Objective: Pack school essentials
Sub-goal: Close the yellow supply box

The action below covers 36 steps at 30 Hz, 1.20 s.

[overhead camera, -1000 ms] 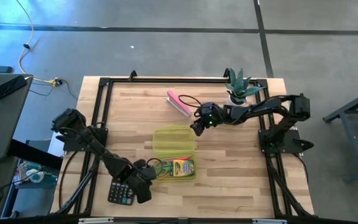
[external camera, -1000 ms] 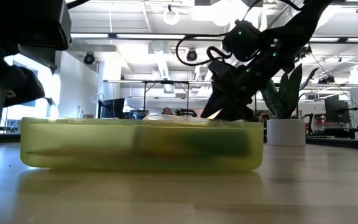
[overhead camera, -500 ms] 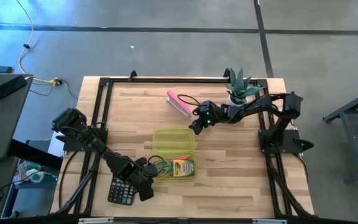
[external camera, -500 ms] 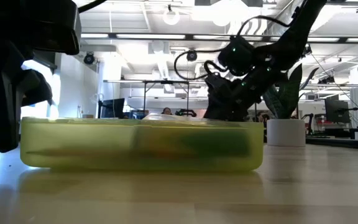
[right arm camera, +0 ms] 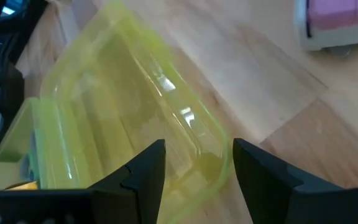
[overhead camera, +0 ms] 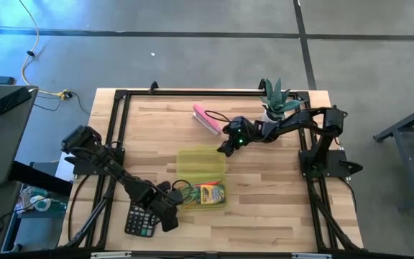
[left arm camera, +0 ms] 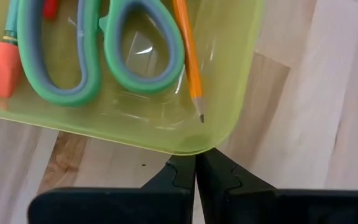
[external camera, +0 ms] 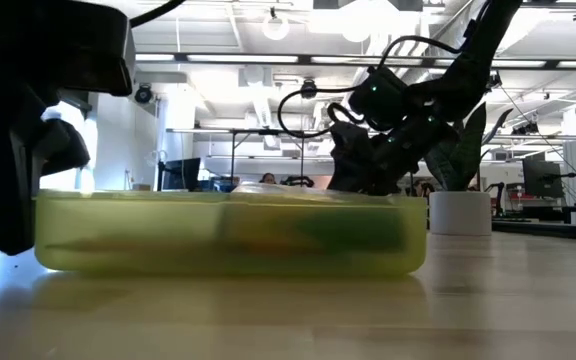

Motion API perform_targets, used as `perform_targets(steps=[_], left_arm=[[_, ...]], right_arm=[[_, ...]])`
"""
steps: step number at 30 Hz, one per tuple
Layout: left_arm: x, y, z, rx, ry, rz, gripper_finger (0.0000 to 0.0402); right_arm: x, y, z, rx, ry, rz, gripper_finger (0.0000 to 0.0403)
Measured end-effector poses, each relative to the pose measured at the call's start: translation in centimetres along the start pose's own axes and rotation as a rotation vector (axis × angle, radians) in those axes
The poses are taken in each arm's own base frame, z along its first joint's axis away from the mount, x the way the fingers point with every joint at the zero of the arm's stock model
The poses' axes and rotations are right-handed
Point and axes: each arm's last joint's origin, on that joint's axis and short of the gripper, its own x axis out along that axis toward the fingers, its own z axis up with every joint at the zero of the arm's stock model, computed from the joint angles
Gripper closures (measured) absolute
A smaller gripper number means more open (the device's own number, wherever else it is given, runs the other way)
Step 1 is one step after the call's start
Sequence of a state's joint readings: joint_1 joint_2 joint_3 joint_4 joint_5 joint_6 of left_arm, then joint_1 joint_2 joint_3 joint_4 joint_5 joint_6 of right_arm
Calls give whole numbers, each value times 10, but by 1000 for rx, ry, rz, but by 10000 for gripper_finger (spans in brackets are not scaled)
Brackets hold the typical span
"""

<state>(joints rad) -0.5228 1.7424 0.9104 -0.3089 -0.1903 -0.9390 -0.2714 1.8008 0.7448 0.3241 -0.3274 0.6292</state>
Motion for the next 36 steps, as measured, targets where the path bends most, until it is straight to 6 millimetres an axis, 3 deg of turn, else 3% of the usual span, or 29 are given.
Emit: perform_targets(steps=[15,28,36], left_arm=[[10,6,3,-22,54,-1,401],[11,9,7,-37,52,4,401],[12,11,9,-35,53,9,401]], right_arm=[[-13,16,7,-62,-44,69,226],[-23,39,3,-155,-36,118,226],[-24,39,2,-186,-35,103,226]])
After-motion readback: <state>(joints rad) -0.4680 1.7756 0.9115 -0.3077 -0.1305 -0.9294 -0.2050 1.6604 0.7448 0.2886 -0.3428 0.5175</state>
